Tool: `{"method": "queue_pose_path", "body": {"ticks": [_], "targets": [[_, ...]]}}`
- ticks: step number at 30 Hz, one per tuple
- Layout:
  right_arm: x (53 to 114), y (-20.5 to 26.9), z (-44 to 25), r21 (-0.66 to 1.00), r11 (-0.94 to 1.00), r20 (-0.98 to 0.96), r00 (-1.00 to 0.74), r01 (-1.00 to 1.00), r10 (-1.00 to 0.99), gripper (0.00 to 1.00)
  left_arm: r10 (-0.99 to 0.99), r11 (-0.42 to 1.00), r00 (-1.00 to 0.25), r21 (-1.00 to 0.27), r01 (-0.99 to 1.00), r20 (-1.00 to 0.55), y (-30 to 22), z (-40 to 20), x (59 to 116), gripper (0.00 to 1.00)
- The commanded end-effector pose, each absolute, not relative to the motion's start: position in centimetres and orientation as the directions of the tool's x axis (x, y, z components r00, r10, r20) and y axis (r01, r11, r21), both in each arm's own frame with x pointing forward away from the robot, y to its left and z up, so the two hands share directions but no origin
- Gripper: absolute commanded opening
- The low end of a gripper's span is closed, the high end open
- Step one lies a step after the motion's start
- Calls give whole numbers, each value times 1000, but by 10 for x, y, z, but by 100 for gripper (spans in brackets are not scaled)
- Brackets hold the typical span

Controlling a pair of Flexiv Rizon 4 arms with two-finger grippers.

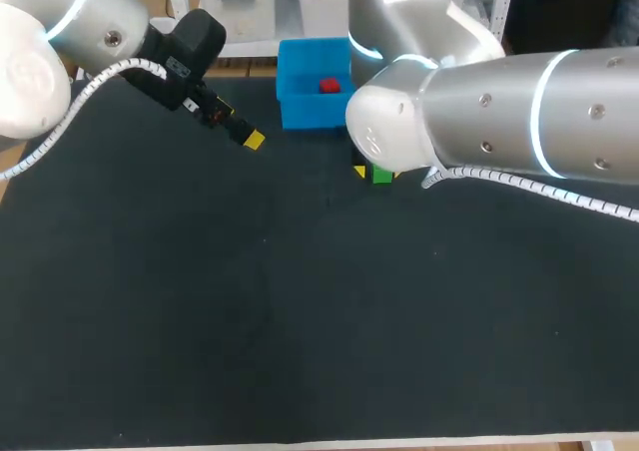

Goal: Use the left arm to pick the red cube and place it into the blue plastic box first, then use the right arm to grasp the green cube and put it into the same blue plastic box after the first action is fully finished.

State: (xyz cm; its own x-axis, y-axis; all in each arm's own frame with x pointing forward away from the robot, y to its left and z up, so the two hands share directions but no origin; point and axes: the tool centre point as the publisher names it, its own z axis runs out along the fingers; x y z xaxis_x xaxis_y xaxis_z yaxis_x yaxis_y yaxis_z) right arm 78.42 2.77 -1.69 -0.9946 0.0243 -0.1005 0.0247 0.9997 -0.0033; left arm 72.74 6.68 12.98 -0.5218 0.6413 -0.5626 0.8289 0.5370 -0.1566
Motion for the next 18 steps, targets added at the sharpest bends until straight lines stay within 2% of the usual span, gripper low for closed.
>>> {"method": "queue_pose_path", "body": {"ticks": [1,18], "targets": [[784,28,-18,1,1000,-97,-995,24,24,0,640,534,-519,-157,831,-567,68,129,728,100],[783,14,29,-31,999,-98,-995,-24,-27,0,640,534,-519,-157,831,-567,68,129,728,100]]}}
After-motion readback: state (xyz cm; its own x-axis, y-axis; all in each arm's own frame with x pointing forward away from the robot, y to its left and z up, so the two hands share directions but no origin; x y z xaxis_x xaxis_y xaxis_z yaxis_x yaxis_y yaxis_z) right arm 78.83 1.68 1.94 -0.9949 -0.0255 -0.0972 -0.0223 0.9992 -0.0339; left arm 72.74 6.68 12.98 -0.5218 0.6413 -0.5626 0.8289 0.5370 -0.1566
